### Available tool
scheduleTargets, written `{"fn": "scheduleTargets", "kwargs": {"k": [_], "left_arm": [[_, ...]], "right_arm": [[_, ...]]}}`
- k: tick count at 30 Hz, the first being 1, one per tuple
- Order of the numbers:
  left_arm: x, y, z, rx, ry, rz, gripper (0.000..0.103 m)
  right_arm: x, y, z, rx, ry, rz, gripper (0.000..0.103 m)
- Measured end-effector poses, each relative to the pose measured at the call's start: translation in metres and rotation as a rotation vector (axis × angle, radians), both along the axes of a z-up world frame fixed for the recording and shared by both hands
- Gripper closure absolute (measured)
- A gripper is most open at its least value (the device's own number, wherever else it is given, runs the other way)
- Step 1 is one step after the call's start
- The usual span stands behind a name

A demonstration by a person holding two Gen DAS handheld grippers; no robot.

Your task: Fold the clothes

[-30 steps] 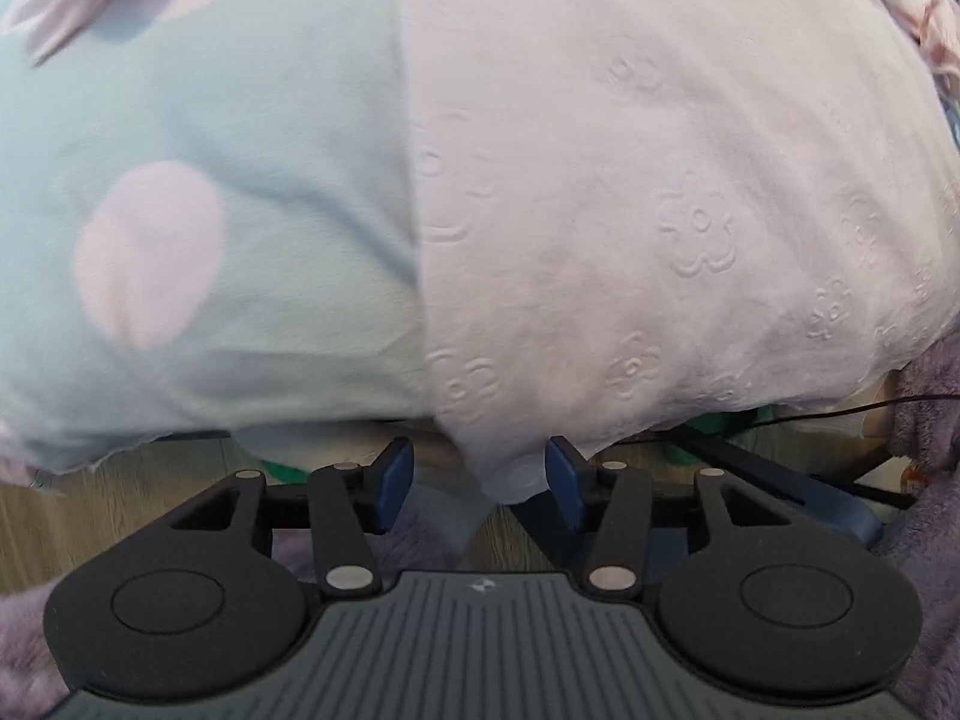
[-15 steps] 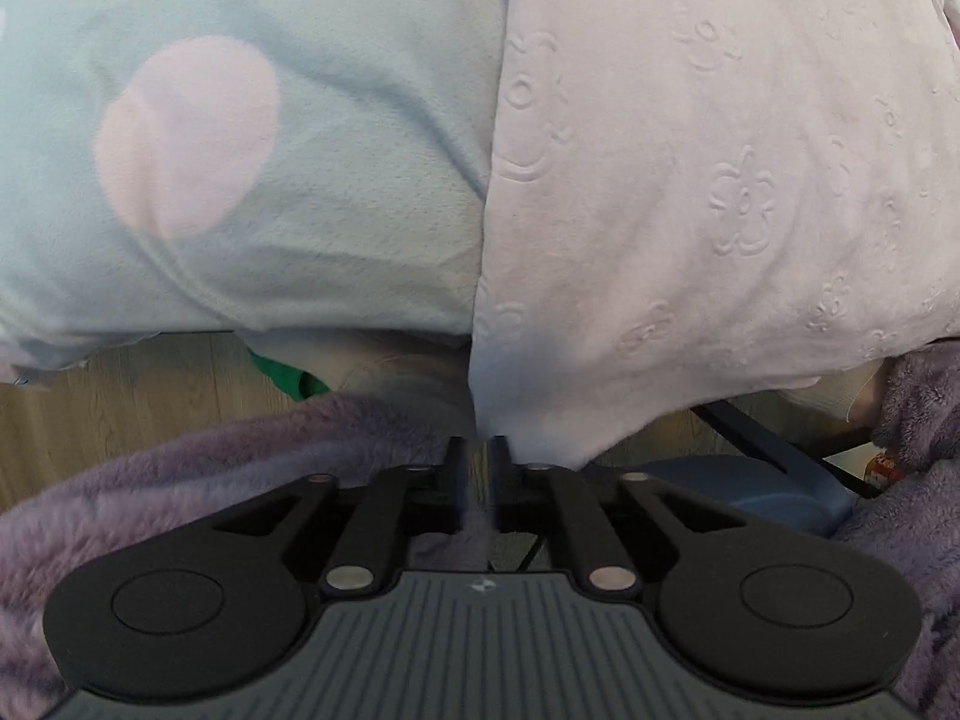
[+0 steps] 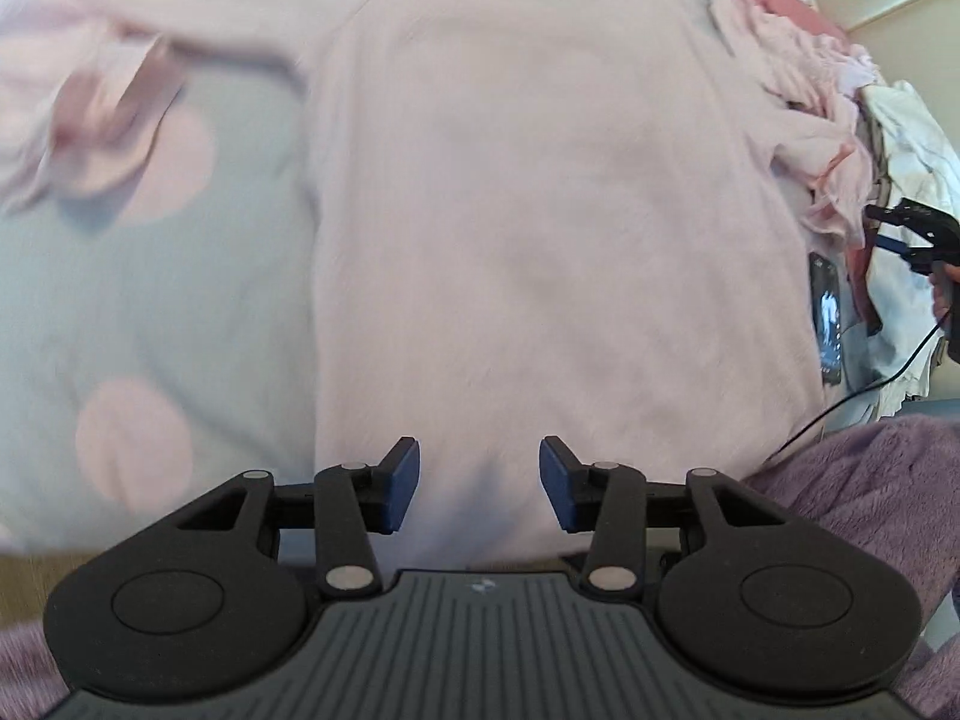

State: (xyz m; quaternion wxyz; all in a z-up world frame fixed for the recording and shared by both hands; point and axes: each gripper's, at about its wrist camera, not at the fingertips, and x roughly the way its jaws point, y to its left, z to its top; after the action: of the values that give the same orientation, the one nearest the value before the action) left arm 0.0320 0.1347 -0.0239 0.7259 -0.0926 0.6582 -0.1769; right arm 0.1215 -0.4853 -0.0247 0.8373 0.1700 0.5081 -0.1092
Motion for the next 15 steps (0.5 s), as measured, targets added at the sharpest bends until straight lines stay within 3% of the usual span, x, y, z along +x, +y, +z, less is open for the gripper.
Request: {"fn": "scheduleTargets", "kwargs": {"k": [2, 3, 4, 5, 9, 15], "left_arm": [[0.017, -0.007, 0.002, 0.001, -0.024, -0.014, 0.061], [0.026, -0.010, 0.003, 0.001, -0.035, -0.021, 0.061], [0.032, -0.013, 0.003, 0.001, -0.044, -0.020, 0.061], [0.039, -0.015, 0.004, -0.001, -0.050, -0.018, 0.061], [0.063, -0.028, 0.003, -0.025, -0.091, -0.007, 0.061], [0.094, -0.036, 0.009, -0.075, -0.147, 0.021, 0.061]], "right_arm": [[0.008, 0.003, -0.009, -0.013, 0.003, -0.009, 0.045], [0.012, 0.004, -0.013, -0.020, 0.012, -0.008, 0.055], [0.016, 0.005, -0.016, -0.031, 0.025, -0.005, 0.068], [0.020, 0.006, -0.019, -0.044, 0.039, -0.002, 0.096], [0.029, 0.011, -0.006, -0.157, 0.045, 0.041, 0.100], [0.044, 0.012, 0.066, -0.325, 0.019, 0.103, 0.101]]}}
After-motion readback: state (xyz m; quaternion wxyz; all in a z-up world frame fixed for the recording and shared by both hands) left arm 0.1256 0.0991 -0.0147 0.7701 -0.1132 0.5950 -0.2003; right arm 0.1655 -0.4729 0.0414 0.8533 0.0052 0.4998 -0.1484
